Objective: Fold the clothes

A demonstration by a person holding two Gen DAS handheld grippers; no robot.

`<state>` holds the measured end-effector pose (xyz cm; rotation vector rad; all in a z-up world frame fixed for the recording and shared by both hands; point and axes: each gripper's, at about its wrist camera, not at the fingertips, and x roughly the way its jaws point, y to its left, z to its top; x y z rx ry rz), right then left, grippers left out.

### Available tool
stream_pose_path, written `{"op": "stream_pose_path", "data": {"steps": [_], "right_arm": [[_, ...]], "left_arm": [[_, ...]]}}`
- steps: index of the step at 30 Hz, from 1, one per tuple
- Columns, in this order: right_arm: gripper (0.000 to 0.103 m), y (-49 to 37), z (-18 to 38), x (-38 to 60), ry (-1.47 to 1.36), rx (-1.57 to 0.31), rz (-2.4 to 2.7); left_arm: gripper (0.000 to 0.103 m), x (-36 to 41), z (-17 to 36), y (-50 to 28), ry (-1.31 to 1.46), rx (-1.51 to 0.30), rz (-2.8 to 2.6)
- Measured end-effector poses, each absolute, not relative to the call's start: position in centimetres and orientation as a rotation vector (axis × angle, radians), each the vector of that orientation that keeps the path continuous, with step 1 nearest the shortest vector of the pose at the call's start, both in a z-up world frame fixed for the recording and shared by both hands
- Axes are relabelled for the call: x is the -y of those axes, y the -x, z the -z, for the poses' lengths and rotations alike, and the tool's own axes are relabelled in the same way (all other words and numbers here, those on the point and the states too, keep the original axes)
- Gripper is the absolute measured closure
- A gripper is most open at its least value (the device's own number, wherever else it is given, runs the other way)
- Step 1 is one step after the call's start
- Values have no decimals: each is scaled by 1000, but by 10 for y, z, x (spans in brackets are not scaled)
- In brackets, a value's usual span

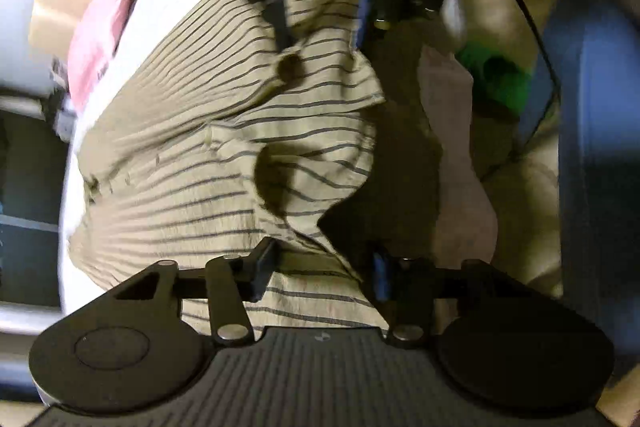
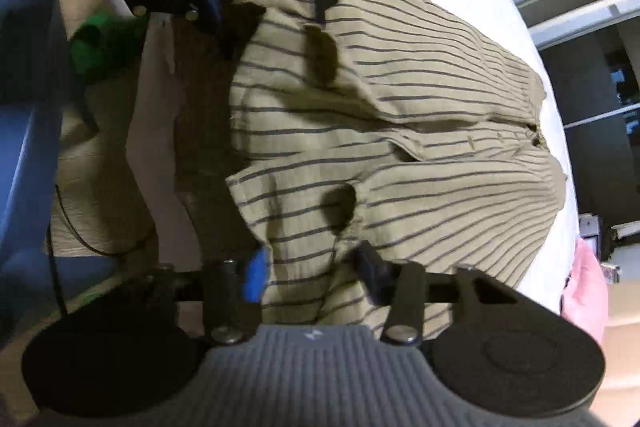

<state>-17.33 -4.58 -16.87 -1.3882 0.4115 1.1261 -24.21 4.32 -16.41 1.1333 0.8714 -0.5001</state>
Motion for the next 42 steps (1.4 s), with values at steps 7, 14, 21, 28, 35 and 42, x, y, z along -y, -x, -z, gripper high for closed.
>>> {"op": "stream_pose_path", "data": {"steps": [7,14,21,28,35,42], "right_arm": [[102,183,141,59,1317,-492,-1177],[102,176,113,63,1218,-470,-1138],[102,157,80,57,1143,-405,-1082],[102,125,43,45,1134,-317,-1064],[102,69,23,20,1179,-245,-1068],[102,-1,16,-20,1090,-253,-1013]], "left_arm": [[93,-50,140,242,-995,-955,560],[102,-66,112,227,-880,-948,486],[103,-91,76,196,-821,-867,422],[103,-98,40,165,-845,-815,401],[103,-125,23,107,-908,-773,383],[103,-159,25,24,-861,-756,277]]}}
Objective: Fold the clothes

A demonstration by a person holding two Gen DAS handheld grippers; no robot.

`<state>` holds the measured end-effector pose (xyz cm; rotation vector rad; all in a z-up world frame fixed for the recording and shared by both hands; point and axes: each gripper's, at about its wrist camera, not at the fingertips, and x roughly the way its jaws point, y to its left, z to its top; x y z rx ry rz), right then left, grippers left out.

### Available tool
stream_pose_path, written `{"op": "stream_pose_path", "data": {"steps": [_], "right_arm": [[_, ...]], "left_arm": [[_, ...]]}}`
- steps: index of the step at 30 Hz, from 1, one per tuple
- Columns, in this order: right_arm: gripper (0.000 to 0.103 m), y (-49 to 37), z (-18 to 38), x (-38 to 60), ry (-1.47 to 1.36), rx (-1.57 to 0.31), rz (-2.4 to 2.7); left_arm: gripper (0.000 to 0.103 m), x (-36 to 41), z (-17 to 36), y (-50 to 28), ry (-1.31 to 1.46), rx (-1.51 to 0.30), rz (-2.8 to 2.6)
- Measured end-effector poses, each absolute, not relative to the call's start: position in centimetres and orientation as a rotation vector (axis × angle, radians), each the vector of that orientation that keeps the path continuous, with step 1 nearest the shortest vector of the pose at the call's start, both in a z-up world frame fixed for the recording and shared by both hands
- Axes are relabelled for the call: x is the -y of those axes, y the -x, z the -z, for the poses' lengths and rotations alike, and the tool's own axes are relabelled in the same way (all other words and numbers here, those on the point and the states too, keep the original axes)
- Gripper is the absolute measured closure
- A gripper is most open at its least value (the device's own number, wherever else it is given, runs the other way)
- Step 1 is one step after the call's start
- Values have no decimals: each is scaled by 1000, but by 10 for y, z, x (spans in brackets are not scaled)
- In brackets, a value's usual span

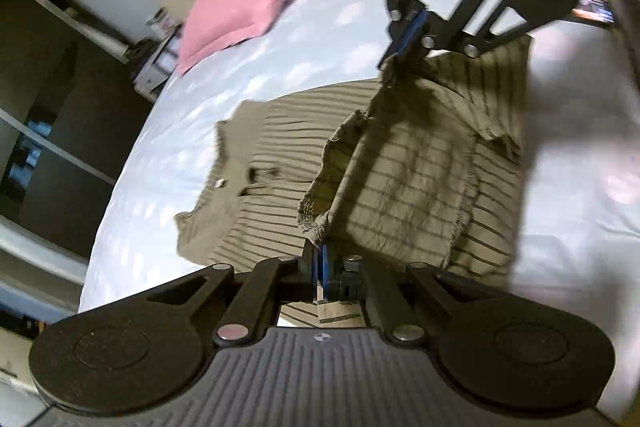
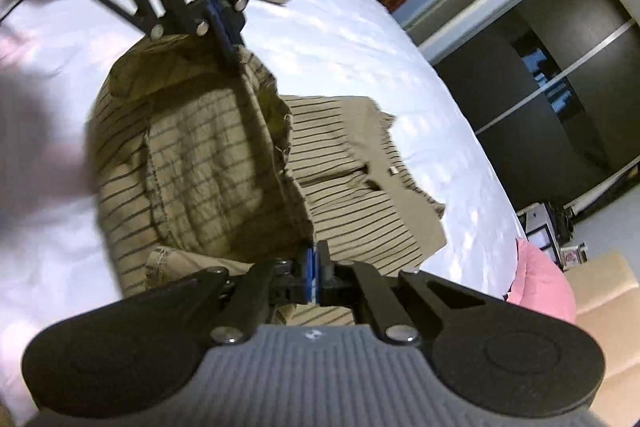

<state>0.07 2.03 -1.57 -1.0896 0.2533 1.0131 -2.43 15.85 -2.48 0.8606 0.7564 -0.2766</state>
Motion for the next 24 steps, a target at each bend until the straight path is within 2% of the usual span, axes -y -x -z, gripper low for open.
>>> {"op": "stream_pose_path", "data": {"steps": [9,18,20,22,24], "right_arm": [[102,-107,27,-96,971,-321,-966],[101,-167,78,-141,890,-484,-909],[98,-167,78,-140,855,-511,-905],[77,-170,73,-133,798,-533,-899],[73,-173,62,-122,712,-555,-881]], "left_arm": [[103,-212,36,-83,-743,-836,155],[101,-226,72,-112,-642,-847,101],[97,-229,71,-110,-621,-828,88],[80,-234,65,-107,-577,-821,70],[76,-239,55,-104,-537,-813,48]]}}
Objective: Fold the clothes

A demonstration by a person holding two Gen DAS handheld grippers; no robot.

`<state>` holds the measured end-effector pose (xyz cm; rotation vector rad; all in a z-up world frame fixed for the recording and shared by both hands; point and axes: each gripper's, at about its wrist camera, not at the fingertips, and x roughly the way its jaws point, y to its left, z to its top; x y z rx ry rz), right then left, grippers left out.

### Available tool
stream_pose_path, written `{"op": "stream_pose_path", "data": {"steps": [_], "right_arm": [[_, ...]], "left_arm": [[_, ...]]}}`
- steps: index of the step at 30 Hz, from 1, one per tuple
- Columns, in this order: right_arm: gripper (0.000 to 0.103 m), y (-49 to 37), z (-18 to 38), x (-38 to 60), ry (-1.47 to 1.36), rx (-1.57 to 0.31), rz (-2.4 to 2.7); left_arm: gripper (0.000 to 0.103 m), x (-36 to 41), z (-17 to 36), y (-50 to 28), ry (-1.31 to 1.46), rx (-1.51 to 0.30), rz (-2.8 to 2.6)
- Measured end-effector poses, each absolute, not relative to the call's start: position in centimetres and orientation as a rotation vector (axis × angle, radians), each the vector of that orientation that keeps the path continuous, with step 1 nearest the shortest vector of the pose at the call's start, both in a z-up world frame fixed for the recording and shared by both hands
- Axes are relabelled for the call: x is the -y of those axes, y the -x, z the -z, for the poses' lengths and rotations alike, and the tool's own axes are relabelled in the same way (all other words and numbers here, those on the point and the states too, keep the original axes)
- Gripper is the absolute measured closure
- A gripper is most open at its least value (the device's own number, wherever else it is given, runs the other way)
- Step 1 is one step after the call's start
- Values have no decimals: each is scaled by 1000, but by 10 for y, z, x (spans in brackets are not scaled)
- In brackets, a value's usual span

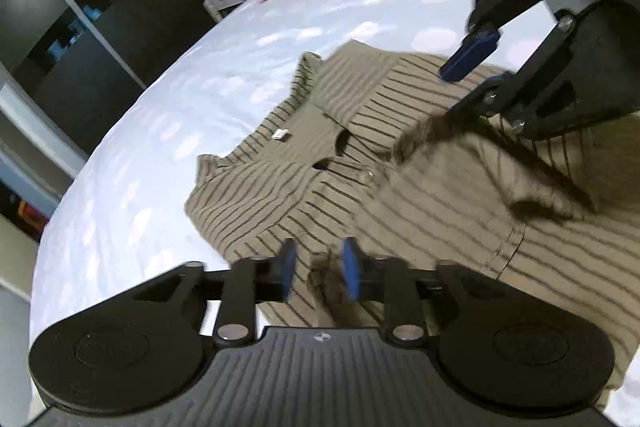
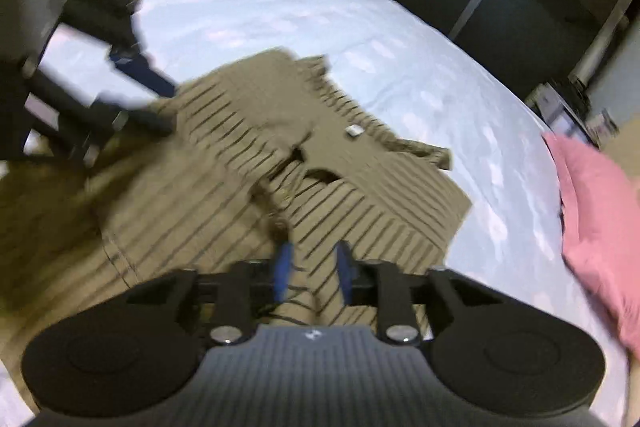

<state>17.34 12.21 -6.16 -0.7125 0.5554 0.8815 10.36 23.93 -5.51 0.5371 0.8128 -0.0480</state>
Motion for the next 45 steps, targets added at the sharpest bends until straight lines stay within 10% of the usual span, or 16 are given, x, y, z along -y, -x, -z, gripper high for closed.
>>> {"op": "stream_pose_path", "data": {"steps": [6,18,45], "right_arm": [[71,-181,28,-93,499,-599,-865],[92,-121,66,-47,623,-735,-971],[91,-244,78,-63,240,-745,-619]], "left_arm": [[63,-251,21,-77,-455,-785,15],[81,-256,58,-17,-399,-959,131],[78,-319,48,-107,-76,-711,-179]]}}
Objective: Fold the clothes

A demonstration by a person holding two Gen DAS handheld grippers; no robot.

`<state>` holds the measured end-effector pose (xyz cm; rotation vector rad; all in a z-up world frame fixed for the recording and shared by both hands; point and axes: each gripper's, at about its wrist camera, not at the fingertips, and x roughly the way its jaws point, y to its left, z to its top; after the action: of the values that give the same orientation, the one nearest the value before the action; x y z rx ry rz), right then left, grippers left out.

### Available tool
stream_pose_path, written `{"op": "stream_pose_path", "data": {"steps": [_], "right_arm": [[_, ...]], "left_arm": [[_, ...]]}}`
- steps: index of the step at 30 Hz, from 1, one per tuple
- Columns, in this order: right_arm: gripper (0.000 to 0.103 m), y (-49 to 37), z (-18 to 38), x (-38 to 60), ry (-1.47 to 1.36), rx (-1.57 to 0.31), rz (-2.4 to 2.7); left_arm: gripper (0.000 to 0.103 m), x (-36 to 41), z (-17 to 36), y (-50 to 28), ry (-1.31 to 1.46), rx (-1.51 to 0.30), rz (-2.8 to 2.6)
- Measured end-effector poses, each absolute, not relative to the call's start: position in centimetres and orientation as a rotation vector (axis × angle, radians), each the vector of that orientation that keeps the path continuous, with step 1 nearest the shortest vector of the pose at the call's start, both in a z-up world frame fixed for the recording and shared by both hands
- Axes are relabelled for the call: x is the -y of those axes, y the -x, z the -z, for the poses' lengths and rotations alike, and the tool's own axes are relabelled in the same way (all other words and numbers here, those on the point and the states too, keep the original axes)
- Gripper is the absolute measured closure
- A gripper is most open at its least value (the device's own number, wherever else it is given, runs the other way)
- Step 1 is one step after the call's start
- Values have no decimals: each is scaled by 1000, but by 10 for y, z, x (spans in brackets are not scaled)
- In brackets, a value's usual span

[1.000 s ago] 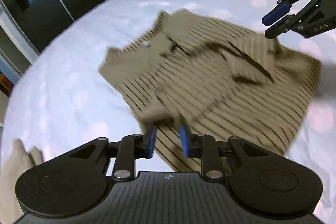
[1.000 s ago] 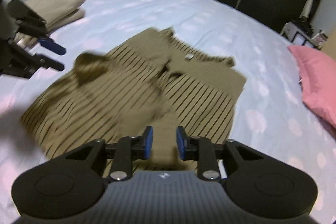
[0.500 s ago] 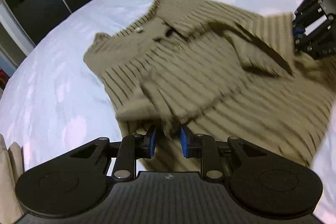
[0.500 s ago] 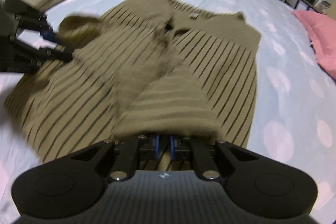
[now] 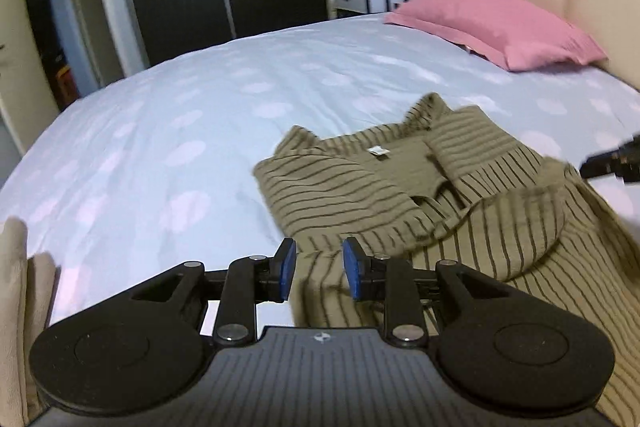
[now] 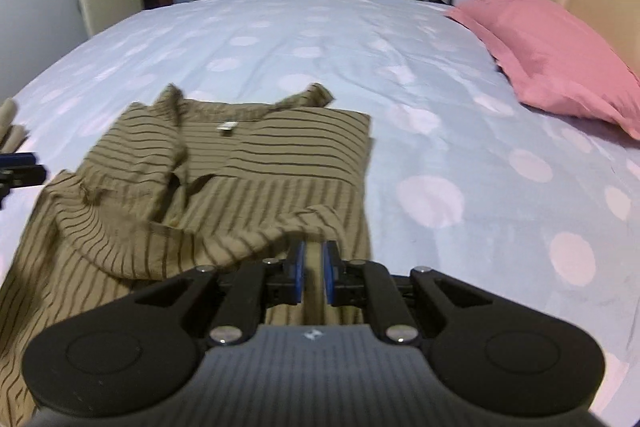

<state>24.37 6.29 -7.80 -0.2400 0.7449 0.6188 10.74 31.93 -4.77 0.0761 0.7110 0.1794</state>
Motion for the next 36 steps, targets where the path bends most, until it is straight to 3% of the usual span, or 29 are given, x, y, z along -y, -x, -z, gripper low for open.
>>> {"op": "stream_pose_path", "data": {"steps": [6,10,23,33,36], "right_arm": [[89,-238,70,-58,239,-735,-628],[78,-231,63,-55,231,-708,-652],[77,-210,111,-122,329,-899,-901],[77,-237,119,-139,174,-788,-696],[74,-250,104,-124,70,-760,-626]], "left_arm": [[75,-319,40,-95,-92,-722,-148],[74,-313,42,-89,-120,-746,-119],[75,-274,89,-130,-26,-928,46],[75,-321,95,-133,102,-790,-181],[68,-339,87,-131,163,-755,-257]]}}
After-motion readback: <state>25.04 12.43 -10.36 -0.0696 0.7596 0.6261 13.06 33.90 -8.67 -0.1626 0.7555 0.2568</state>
